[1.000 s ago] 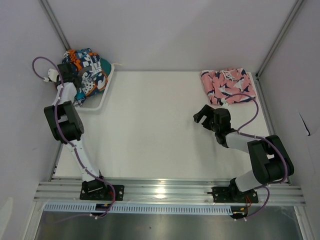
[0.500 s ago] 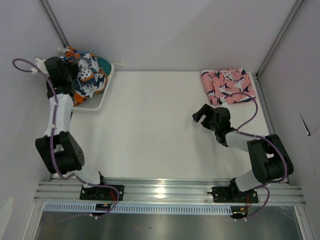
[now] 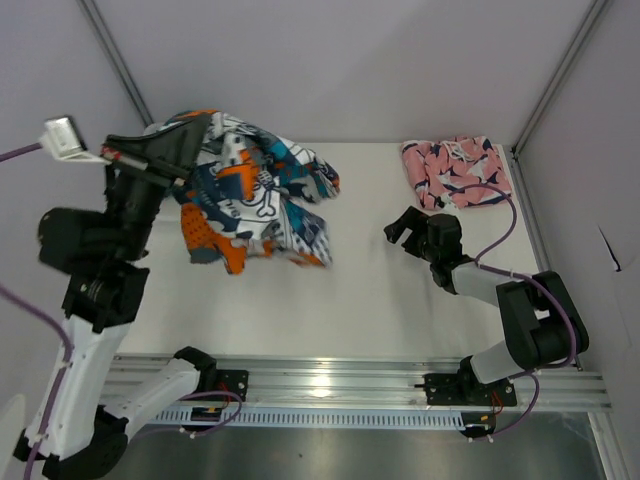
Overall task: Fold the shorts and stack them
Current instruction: Move the shorts to the center of the board
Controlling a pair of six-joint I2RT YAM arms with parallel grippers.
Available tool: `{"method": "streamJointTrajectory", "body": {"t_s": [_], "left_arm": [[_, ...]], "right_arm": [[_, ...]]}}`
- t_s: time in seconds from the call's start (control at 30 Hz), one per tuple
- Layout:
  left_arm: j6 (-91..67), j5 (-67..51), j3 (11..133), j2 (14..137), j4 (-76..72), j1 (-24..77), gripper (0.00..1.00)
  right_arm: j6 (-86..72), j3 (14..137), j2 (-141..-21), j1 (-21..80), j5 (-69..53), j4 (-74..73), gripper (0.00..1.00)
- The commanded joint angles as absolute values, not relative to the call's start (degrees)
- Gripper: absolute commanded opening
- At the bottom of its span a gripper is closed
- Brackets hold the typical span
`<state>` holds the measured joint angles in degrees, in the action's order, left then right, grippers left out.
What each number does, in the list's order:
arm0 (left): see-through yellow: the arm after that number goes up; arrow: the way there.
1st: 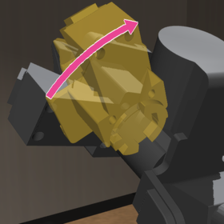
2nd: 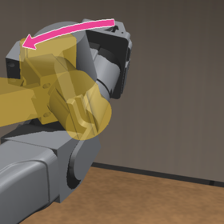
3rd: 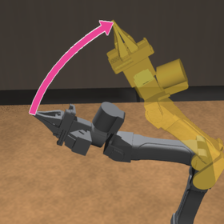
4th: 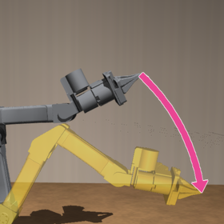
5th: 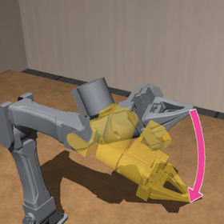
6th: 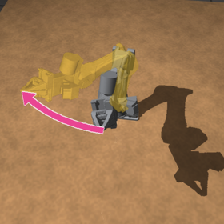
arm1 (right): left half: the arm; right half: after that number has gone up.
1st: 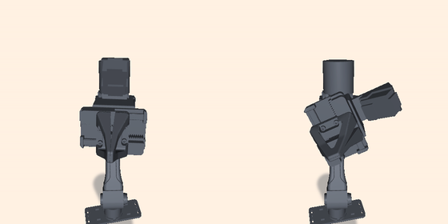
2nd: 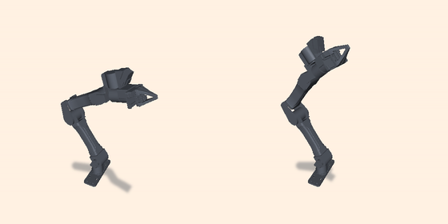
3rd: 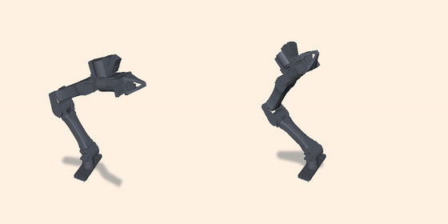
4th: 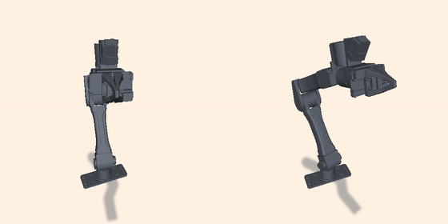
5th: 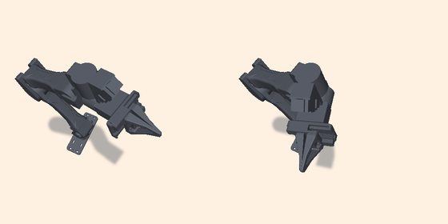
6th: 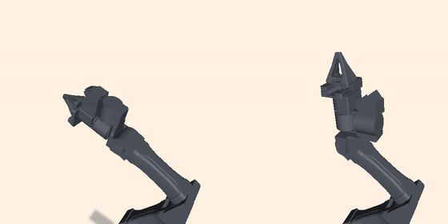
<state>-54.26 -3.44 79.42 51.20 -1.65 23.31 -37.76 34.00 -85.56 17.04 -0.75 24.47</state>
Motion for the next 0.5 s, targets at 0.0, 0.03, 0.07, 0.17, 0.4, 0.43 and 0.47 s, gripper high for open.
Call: {"method": "streamJointTrajectory", "body": {"t_s": [0.0, 0.03, 0.07, 0.17, 0.4, 0.43, 0.47], "left_arm": [[-49.8, -1.3, 81.9, 48.9, -3.5, 24.2, 0.00], [-50.0, -1.2, 81.7, 48.5, -3.2, 24.1, 0.00], [-50.2, -0.5, 81.1, 48.3, -2.4, 24.1, 0.01], [-51.3, 2.5, 76.4, 47.6, -2.2, 24.1, 0.04], [-60.0, 0.5, 54.3, 51.5, -7.7, 24.2, 0.00], [-63.1, -1.4, 51.2, 52.1, -13.2, 24.2, 0.00], [-64.7, -2.1, 41.9, 53.7, -15.7, 24.2, 0.00]], "right_arm": [[-37.1, 33.9, -83.7, 17.2, -0.6, 27.3, 0.95], [-37.2, 33.9, -83.6, 17.1, -0.5, 27.3, 0.96], [-37.0, 33.9, -83.4, 17.1, -0.4, 27.3, 0.95], [-36.7, 33.7, -83.0, 17.2, -0.4, 27.5, 0.95], [-36.3, 33.2, -81.6, 17.1, 0.0, 26.7, 0.95], [-36.4, 33.2, -81.6, 17.0, 0.0, 26.7, 0.95], [-36.4, 33.2, -81.5, 17.0, 0.0, 26.6, 0.95]]}}
